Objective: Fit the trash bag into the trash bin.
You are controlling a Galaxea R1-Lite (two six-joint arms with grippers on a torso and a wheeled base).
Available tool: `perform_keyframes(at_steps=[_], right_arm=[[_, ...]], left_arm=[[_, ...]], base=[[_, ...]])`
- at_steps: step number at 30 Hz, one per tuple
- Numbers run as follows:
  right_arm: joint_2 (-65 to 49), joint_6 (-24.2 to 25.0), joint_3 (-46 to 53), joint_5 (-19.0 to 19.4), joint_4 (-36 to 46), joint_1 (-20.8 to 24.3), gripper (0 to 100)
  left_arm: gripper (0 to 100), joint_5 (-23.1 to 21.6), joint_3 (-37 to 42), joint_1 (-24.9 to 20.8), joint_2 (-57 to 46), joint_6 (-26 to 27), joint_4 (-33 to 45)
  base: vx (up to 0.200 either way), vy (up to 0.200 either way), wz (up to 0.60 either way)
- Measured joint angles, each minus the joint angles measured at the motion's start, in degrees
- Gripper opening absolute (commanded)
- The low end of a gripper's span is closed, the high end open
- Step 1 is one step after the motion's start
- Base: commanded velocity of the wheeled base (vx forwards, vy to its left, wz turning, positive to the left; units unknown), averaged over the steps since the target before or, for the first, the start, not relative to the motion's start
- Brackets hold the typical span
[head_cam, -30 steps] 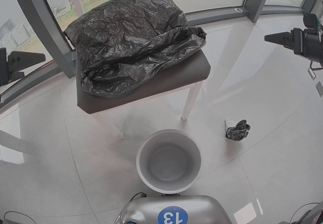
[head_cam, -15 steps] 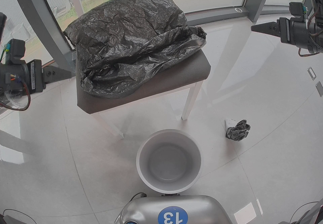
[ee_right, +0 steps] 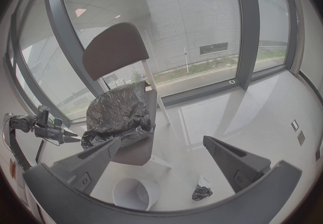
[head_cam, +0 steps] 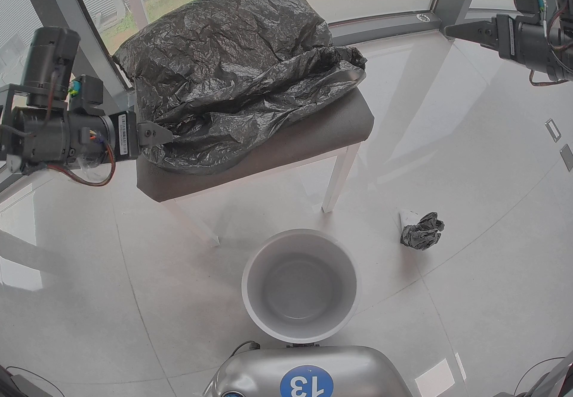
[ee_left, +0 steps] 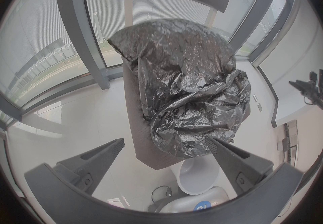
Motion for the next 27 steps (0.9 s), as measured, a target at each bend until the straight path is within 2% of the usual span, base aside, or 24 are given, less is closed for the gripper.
perform_keyframes(at_steps=[15, 16, 27], right_arm=[[-3.2, 0.0, -1.2, 0.1, 0.0, 0.0, 100], [-3.3, 0.0, -1.1, 0.1, 0.1, 0.0, 100], [-3.5, -0.2, -1.3, 0.1, 0.0, 0.0, 100]], left_arm=[[100, 0.5, -1.1, 0.1, 5.9, 0.0, -2.3], [0, 0.6, -1.1, 0.1, 6.1, 0.0, -2.3], [0, 0.5, -1.5, 0.2, 6.7, -0.1, -2.3]], base=[[0.000, 0.000, 0.00], [0.000, 0.000, 0.00], [0.000, 0.000, 0.00]])
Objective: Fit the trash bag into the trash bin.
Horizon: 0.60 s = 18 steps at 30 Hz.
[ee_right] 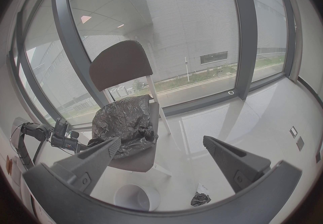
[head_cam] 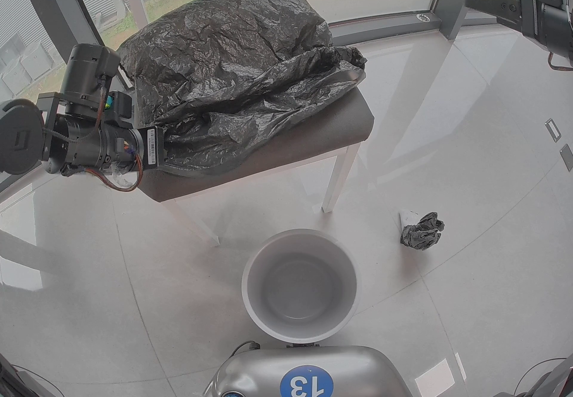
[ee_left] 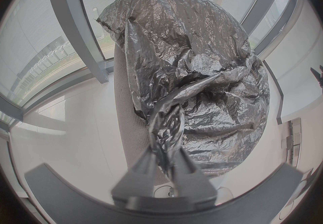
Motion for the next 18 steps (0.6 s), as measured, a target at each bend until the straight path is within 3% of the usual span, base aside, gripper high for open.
perform_keyframes(at_steps=[18], right_arm=[[7.5, -0.8, -4.3, 0.0, 0.1, 2.8, 100]], left_arm=[[0, -0.1, -0.3, -0.2, -1.2, -0.2, 0.0]], base=[[0.000, 0.000, 0.00]])
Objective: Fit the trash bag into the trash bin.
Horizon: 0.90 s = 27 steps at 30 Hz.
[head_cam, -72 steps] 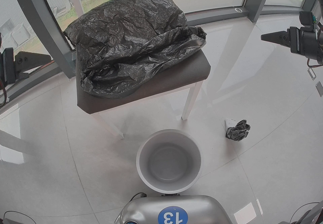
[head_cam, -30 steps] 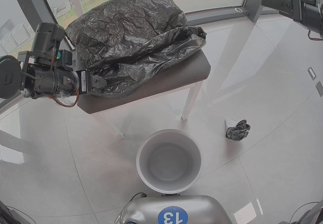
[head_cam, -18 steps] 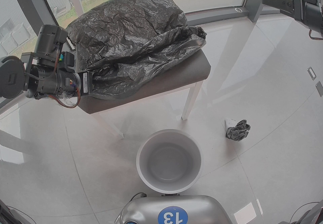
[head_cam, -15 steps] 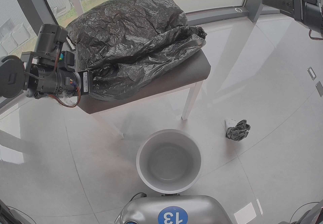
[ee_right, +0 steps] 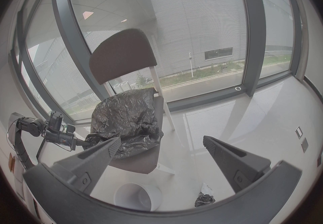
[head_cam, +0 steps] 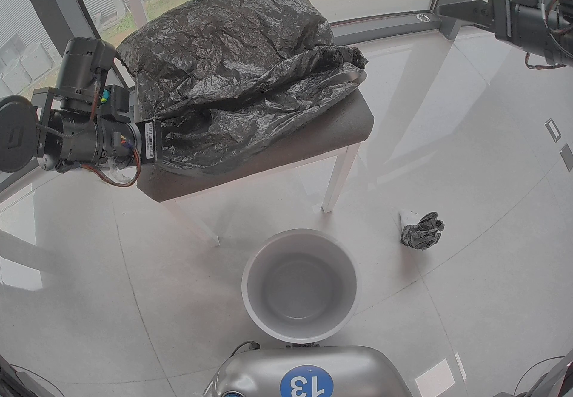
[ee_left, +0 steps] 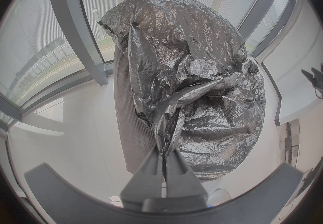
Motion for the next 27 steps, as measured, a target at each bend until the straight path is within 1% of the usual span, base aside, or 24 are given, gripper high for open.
perform_keyframes(at_steps=[9, 15, 27], right_arm=[[8.4, -0.4, -4.3, 0.0, -0.2, 2.4, 100], [13.9, -0.4, -8.8, 0.0, -0.4, 2.5, 100], [22.0, 0.7, -10.1, 0.0, -0.9, 2.4, 100]], left_arm=[[0, 0.0, 0.2, -1.1, -1.1, -0.2, 0.0], [0, -0.1, 0.2, -1.8, -1.6, -0.4, -0.2], [0, -0.1, 0.4, -2.1, -1.8, -0.4, -0.6]], base=[[0.000, 0.000, 0.00], [0.000, 0.000, 0.00], [0.000, 0.000, 0.00]])
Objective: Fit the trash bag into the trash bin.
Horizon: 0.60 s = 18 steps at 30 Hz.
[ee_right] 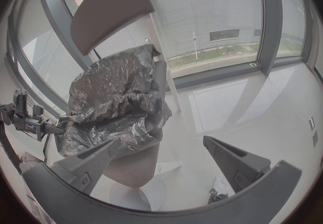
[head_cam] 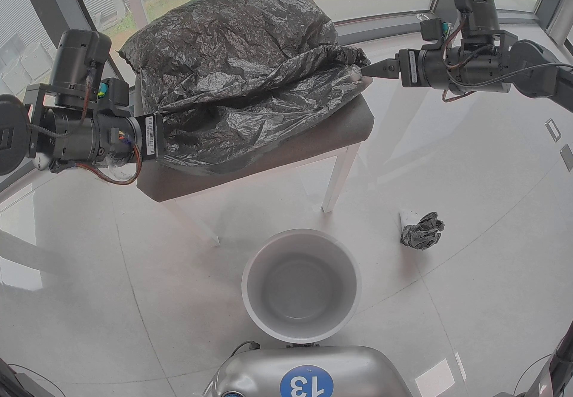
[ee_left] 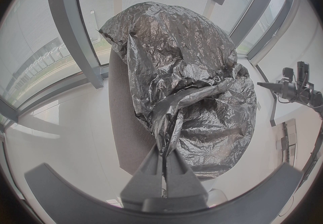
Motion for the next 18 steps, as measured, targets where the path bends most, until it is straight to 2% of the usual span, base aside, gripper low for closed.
perform_keyframes(at_steps=[18], right_arm=[[2.8, 10.7, 0.0, -0.1, -0.4, 0.2, 100]], left_arm=[[0, 0.0, 1.0, 0.0, -0.7, -0.1, 0.0]], base=[[0.000, 0.000, 0.00]])
